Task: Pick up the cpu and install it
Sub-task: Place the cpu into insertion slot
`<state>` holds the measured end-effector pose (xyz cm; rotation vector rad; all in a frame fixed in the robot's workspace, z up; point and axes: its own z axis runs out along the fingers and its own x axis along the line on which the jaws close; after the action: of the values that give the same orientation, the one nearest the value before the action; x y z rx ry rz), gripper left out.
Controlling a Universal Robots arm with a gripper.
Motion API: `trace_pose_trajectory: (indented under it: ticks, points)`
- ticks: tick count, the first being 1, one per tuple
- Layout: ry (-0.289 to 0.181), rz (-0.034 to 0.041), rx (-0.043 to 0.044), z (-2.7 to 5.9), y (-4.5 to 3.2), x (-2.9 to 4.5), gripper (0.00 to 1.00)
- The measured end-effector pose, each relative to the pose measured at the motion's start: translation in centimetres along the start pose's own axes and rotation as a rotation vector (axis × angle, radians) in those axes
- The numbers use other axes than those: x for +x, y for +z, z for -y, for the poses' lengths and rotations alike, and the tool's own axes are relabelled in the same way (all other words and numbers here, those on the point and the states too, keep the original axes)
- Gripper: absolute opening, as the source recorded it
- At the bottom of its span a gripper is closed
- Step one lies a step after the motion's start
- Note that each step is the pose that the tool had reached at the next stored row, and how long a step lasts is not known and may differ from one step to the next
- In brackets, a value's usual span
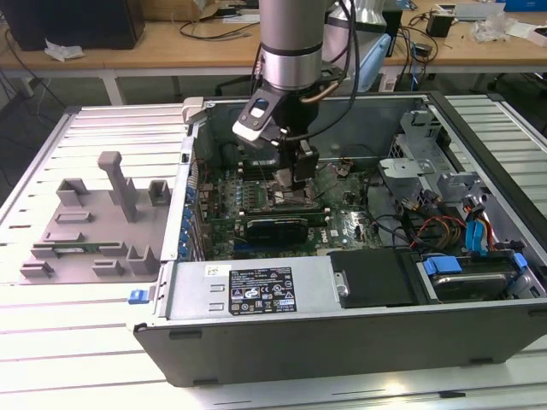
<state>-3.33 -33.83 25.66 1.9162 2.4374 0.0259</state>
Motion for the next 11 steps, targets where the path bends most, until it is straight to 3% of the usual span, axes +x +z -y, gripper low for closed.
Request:
trace_pose_trajectory:
  ticks: [6,9,11]
  points:
    - [0.129,0.0049,0.0027,0.00,0.11,0.00,0.55]
    - [0.176,0.0068,0.0038,0.01,0.17,0.00,0.55]
    - [0.180,0.0070,0.0040,0.01,0.17,0.00,0.55]
